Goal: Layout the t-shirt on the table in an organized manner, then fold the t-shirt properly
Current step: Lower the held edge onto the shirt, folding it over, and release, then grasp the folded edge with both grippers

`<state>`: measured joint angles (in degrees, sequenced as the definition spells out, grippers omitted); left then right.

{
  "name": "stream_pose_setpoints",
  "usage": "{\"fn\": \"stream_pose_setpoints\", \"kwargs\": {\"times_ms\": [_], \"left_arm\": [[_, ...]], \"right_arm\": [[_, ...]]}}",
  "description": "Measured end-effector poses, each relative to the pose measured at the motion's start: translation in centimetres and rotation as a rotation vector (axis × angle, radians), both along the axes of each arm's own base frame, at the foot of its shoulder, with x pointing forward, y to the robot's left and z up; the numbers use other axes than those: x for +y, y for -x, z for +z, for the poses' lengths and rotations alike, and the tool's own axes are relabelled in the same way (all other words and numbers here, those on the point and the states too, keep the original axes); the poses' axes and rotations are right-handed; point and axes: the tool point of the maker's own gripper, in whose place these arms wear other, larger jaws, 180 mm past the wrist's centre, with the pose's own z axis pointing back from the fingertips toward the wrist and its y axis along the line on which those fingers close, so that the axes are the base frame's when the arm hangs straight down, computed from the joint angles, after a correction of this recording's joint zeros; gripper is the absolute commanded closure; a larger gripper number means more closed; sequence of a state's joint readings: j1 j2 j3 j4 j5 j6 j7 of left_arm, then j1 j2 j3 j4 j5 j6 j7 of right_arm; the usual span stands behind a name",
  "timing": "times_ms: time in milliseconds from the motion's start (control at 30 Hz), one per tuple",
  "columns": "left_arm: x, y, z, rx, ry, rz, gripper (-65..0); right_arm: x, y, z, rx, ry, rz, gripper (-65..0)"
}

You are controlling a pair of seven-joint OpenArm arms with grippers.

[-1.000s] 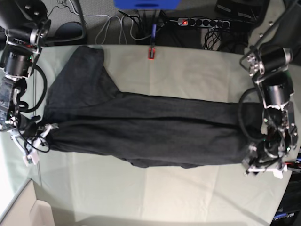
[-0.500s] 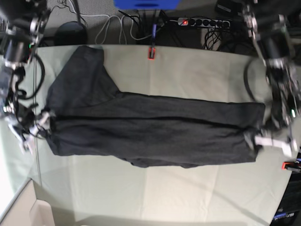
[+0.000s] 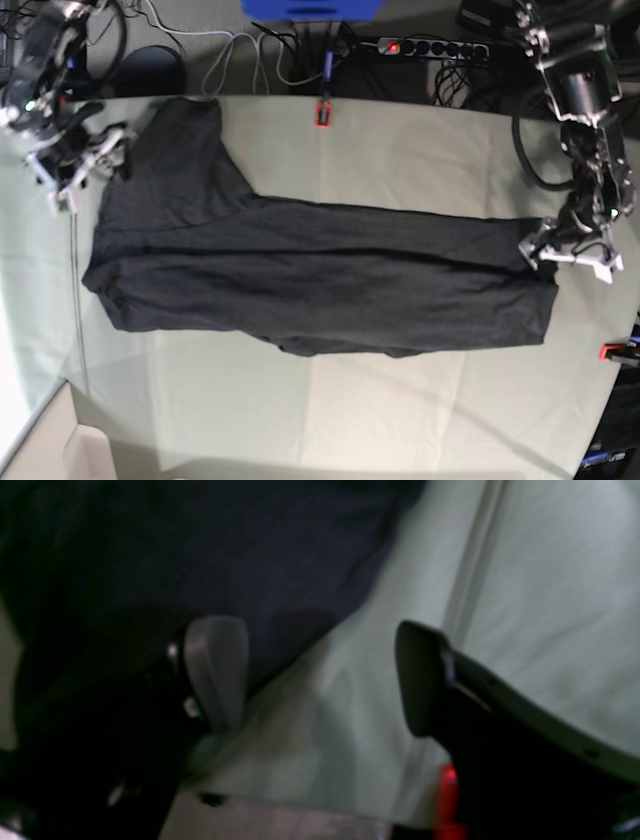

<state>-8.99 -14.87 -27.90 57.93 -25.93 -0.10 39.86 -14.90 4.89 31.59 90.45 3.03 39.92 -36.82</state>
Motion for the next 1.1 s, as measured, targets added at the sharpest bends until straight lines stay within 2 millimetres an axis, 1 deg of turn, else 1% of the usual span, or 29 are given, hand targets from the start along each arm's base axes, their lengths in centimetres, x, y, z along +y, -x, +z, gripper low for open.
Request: {"fn": "stream_pose_setpoints", "kwargs": {"times_ms": [100,167,267,333,400,467,533,600,733,800,833,900,1033,1100], "left_arm": [[0.6,-1.1,-0.2,-0.045,-0.015,0.034,-65.0],[0.7,-1.6,-0.4,-0.059,-0.04,0.029,-65.0],[-0.2,-2.2,-1.0,-0.061,-0.117,-0.035,-65.0],[-0.7,-2.3,-1.3,-0.059,-0.166,-0.071,-65.0],[-1.3,-2.4,-1.4,-0.057,-0.195,-0.108,-65.0],[-1.8,-2.5,-1.5,-0.052,-0.202,-0.132,-65.0],[-1.9,-2.5,-1.7,-0.048,-0.204,-0.134,-65.0],[-1.5,-2.5,-2.0,-0.058,-0.21,-0.121,-65.0],[-1.3,-2.4,-2.5,-0.043,-0.211,-0.115,-65.0],[-1.3,-2.4,-2.5,-0.048,-0.215,-0.116,-65.0],[-1.3,-2.3,-2.5,-0.052,-0.217,-0.117,-62.4],[-1.1,-2.0,-2.6,-0.059,-0.225,-0.113,-52.5],[-0.2,-1.0,-3.0,-0.051,-0.238,-0.096,-24.4],[0.1,-0.4,-3.2,-0.056,-0.234,-0.081,-12.1]], "right_arm": [[1.8,1.5,-1.2,0.034,-0.046,-0.01,-46.8],[2.6,1.9,-1.6,0.043,-0.064,-0.011,-46.7],[4.2,2.1,-2.0,0.054,-0.083,0.026,-46.7],[5.7,2.5,-2.5,0.073,-0.1,0.062,-46.7],[6.7,2.8,-3.0,0.084,-0.126,0.075,-46.6],[6.7,2.7,-3.7,0.084,-0.148,0.059,-46.6],[6.5,1.5,-3.8,0.054,-0.177,0.045,-46.6],[6.8,0.5,-4.1,0.035,-0.202,0.037,-46.6],[6.5,0.4,-4.0,0.02,-0.223,0.041,-46.5],[6.5,0.3,-4.0,0.019,-0.223,0.041,-44.8],[6.5,0.4,-4.0,0.023,-0.217,0.043,-42.2],[6.6,0.4,-4.1,0.025,-0.215,0.049,-34.6],[6.2,0.5,-4.2,0.036,-0.2,0.036,-16.2],[6.0,0.6,-4.3,0.043,-0.195,0.034,-8.5]]}}
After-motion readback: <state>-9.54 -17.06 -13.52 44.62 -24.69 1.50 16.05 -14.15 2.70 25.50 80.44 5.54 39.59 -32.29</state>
